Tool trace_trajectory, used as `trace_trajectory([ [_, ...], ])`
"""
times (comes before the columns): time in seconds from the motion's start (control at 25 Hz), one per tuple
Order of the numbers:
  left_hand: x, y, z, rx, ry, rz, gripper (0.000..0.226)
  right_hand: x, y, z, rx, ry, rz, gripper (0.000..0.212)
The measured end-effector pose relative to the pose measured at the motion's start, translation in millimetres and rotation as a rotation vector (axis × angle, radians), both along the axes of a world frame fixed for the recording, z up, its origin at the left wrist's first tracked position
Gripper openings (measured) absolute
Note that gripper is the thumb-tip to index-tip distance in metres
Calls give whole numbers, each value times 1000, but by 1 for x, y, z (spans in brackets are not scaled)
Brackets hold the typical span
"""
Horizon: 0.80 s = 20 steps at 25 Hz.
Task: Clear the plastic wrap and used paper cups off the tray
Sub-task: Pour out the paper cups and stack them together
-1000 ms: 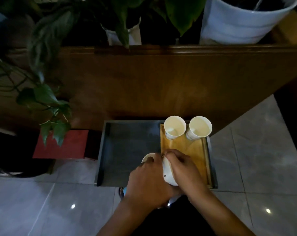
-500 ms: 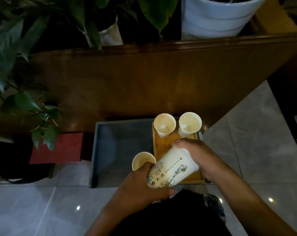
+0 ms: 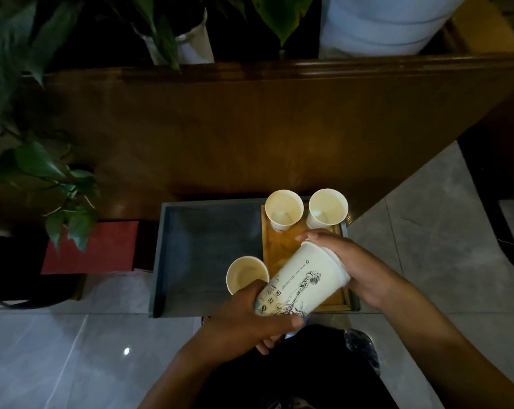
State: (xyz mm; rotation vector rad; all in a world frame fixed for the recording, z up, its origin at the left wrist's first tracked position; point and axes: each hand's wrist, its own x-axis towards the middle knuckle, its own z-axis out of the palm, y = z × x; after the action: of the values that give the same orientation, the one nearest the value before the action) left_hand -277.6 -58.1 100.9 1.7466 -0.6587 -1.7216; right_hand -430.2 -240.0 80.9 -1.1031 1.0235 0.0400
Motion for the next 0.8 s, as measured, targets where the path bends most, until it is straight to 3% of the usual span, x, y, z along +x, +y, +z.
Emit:
trace_trajectory([
  [0.12, -1, 5, -6, -15, -7, 19, 69, 5, 3, 0, 2, 89, -10, 58],
  [0.28, 4, 14, -10, -32, 54, 42, 69, 3, -3, 5, 79, 65, -13, 68],
  [0.48, 5, 25, -11, -73, 65, 94, 67, 12, 4, 22, -27, 55, 124, 63],
  [0.6, 4, 24, -6, -119, -78, 75, 65, 17, 20, 20, -176, 8, 126, 61],
  [0.68, 4, 25, -6, -137, -213, 56, 68, 15, 23, 21, -190, -30, 165, 54],
  [0.8, 1, 28, -7, -174, -254, 49, 67, 4, 13, 28, -167, -63, 293, 41],
])
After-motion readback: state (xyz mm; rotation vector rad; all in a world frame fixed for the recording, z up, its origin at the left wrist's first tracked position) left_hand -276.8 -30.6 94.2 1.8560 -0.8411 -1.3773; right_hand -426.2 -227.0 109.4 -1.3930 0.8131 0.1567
